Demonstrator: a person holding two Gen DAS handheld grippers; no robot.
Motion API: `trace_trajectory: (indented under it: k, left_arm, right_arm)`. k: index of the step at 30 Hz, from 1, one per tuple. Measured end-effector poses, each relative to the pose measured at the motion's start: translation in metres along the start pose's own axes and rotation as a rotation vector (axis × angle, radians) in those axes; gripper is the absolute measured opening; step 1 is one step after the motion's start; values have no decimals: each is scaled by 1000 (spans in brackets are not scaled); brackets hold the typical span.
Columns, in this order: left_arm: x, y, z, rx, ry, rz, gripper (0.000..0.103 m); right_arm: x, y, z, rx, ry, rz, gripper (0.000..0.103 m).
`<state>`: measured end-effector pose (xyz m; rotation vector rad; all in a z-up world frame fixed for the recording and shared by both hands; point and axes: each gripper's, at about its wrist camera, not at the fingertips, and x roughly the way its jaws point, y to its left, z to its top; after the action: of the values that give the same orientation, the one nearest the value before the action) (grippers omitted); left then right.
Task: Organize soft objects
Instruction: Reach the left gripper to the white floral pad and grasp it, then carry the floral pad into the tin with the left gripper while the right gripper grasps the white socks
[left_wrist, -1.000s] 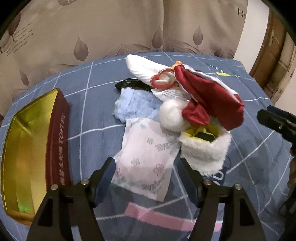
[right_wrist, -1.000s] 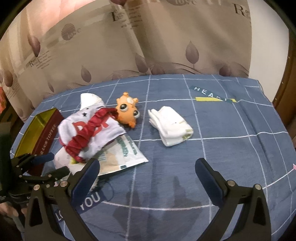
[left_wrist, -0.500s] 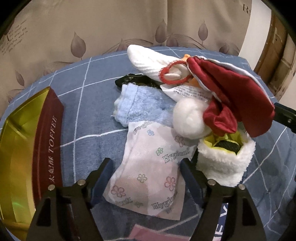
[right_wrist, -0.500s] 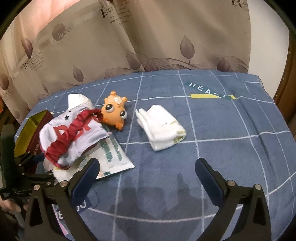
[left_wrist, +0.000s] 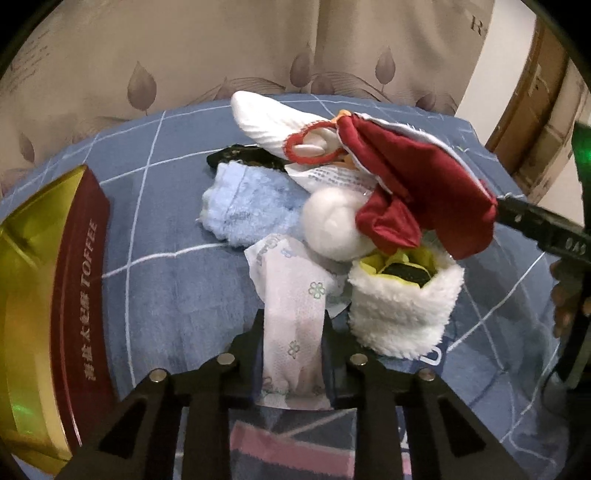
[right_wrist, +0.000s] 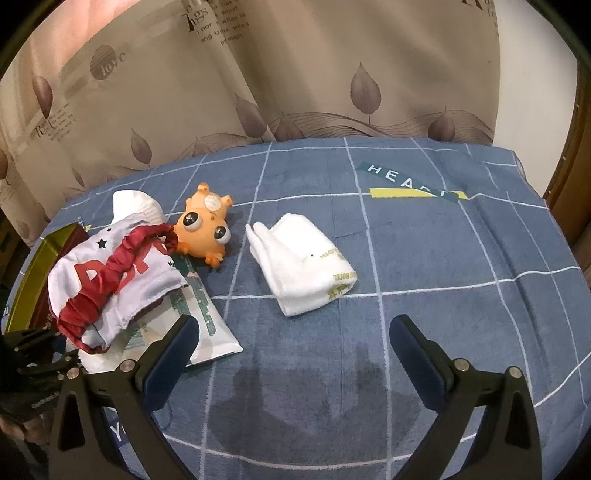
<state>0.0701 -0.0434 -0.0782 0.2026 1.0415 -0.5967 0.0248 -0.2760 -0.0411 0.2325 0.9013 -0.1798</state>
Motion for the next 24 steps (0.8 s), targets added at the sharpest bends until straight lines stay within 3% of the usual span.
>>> trace_trajectory:
  k: [8,14,22,24]
  left_arm:
    - [-26,6,-3,-34,-27,22,24]
    - [-49,8,-5,-31,-55,71,24]
    - [-74,39,-2,-100,-94,113,24]
    - [-79,48,-1,-124,-101,130,24]
  right_arm:
    - [5,-4,1,-46,-7,-17,103]
    - [15,-8,13,-91,-7,23,102]
    - [49,-10,35,-115,26,-3,101]
    - [57,-10,37,-117,33,-4,97]
